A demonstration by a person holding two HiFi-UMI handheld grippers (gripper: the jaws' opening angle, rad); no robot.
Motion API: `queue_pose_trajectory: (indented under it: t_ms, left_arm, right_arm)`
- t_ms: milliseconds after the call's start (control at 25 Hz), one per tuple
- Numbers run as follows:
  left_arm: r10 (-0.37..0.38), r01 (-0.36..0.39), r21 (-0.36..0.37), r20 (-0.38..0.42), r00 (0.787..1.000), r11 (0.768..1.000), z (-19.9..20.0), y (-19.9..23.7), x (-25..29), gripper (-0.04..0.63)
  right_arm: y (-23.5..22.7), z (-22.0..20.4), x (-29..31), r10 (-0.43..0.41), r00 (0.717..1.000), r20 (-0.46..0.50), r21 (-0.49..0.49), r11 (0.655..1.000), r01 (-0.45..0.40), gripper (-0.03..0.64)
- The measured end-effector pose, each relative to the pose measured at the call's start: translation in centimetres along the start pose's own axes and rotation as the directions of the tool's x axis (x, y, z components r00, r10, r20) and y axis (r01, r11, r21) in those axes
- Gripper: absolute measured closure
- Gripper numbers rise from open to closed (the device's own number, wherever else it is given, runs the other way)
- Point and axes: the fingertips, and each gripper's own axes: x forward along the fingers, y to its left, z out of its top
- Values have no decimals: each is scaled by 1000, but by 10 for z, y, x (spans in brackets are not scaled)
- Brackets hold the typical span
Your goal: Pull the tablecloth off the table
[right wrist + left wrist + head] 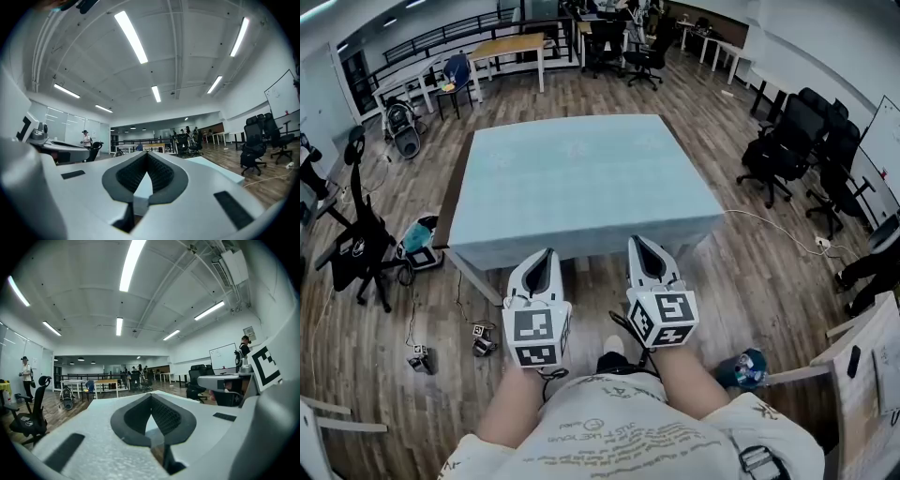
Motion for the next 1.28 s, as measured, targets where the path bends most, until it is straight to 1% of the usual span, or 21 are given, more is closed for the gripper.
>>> queue_pose_trajectory:
  t_ms: [320, 560, 800, 1080, 1280]
  left_arm:
    - [1, -1, -12, -25, 1000, 1000, -8, 10, 19, 583]
    - [-2, 1, -10, -54, 999, 1000, -12, 11, 54, 583]
    - [14, -15, -6, -88, 996, 1000, -7, 8, 105, 583]
    - [66, -65, 9, -108, 992, 998, 8, 12, 175, 583]
    - [101, -103, -12, -118, 988, 995, 10, 13, 221, 583]
  right_arm:
    - [-10, -7, 21, -24, 1000, -13, 31, 999, 24, 601]
    - [-30, -15, 49, -22, 999, -37, 43, 999, 24, 601]
    - [-69, -11, 90, -17, 999, -40, 67, 998, 20, 600]
    - [-114, -1, 152, 24, 999, -41, 78, 997, -21, 600]
    - [-144, 0, 191, 56, 998, -38, 76, 996, -53, 600]
